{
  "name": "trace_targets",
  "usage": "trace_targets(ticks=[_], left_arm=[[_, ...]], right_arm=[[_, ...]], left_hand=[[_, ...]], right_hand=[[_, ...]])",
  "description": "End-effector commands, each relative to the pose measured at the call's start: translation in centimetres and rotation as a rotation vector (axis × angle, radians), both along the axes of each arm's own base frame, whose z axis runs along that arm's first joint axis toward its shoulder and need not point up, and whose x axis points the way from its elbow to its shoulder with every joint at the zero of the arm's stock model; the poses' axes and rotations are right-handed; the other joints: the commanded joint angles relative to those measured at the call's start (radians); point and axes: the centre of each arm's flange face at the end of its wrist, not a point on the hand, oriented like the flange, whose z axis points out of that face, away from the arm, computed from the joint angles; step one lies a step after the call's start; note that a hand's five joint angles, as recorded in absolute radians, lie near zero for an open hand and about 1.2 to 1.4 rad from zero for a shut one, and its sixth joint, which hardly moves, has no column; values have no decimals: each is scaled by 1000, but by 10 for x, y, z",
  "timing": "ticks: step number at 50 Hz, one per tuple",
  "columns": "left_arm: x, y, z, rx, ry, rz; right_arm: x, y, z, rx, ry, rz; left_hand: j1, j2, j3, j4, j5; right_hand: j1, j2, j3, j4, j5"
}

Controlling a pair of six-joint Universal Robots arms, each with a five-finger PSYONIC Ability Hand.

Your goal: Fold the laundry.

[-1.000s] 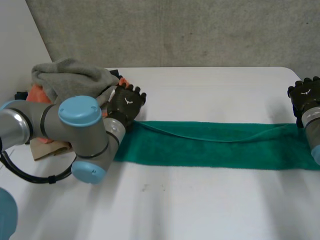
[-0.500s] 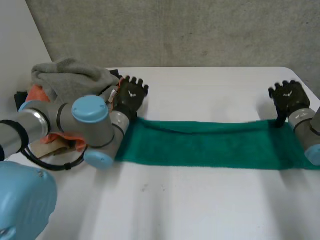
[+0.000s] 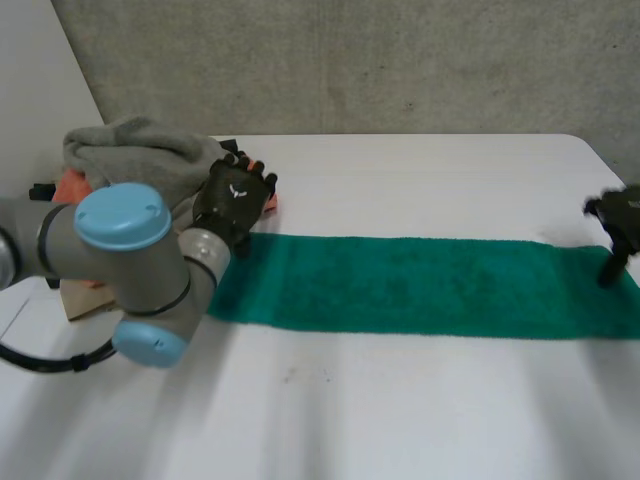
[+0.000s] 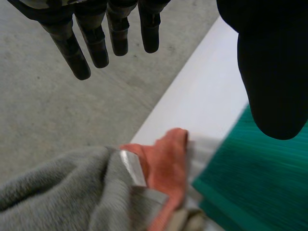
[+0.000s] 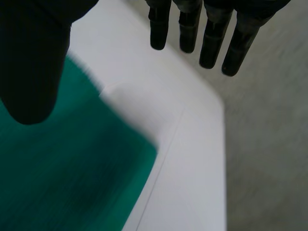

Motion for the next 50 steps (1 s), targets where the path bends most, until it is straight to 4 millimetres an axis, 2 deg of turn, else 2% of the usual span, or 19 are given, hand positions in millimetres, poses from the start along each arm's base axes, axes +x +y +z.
trace_targets(ticks=[1, 5, 8, 12, 13, 16, 19, 25, 30, 32, 33, 42, 46, 50], left_arm=[[9, 25, -3, 69, 25, -10], [6, 30, -2, 72, 32, -21], [5, 31, -1, 70, 35, -26], [5, 31, 1, 65, 38, -26], [5, 32, 2, 63, 38, -25], [5, 33, 9, 50, 46, -25], [4, 37, 15, 39, 54, -32], [6, 40, 26, 17, 65, -32], [9, 44, 28, 21, 69, -31], [10, 47, 27, 29, 71, -30], [10, 48, 27, 34, 72, -31], [13, 54, 20, 73, 86, -36], [13, 54, 20, 73, 86, -36], [13, 54, 20, 73, 87, -34]], right_arm=[[-40, 31, -31, 199, 76, -37], [-40, 27, -39, 136, 107, -32], [-41, 21, -47, 102, 119, -30], [-44, 14, -61, 101, 118, -34], [-47, 11, -60, 92, 120, -54], [-58, 7, -58, 69, 112, -80], [-81, 1, -53, 32, 137, -136], [-113, -6, -25, -56, 212, -197], [-123, -8, -19, -64, 240, -215], [-120, -5, -23, -44, 228, -200], [-115, -1, -27, -26, 202, -172], [-69, 39, -16, 82, -126, 85], [-63, 46, -24, 110, -147, 111], [-67, 44, -31, 117, -105, 86]], left_hand=[[-3, 14, -4, 13, 13], [-3, 14, -4, 13, 13], [-3, 14, -4, 13, 13], [-3, 14, -4, 13, 13], [-3, 14, -4, 13, 13], [-3, 14, -4, 13, 13], [-3, 14, -4, 13, 13], [-3, 14, -4, 13, 13], [-6, 11, -7, 10, 10], [-6, 11, -7, 10, 10], [-6, 11, -7, 10, 10], [-6, 11, -7, 10, 10], [-6, 11, -7, 10, 10], [-6, 11, -7, 10, 10]], right_hand=[[233, 199, 191, 196, 182], [251, 217, 209, 213, 200], [429, 395, 387, 392, 378], [1115, 1081, 1073, 1077, 1064], [1180, 1146, 1138, 1142, 1129], [1181, 1147, 1138, 1143, 1130], [1181, 1147, 1138, 1143, 1130], [1181, 1147, 1138, 1143, 1130], [1173, 1139, 1131, 1135, 1122], [629, 595, 587, 592, 578], [461, 427, 419, 423, 410], [324, 290, 282, 287, 273], [324, 290, 282, 287, 273], [342, 308, 300, 304, 291]])
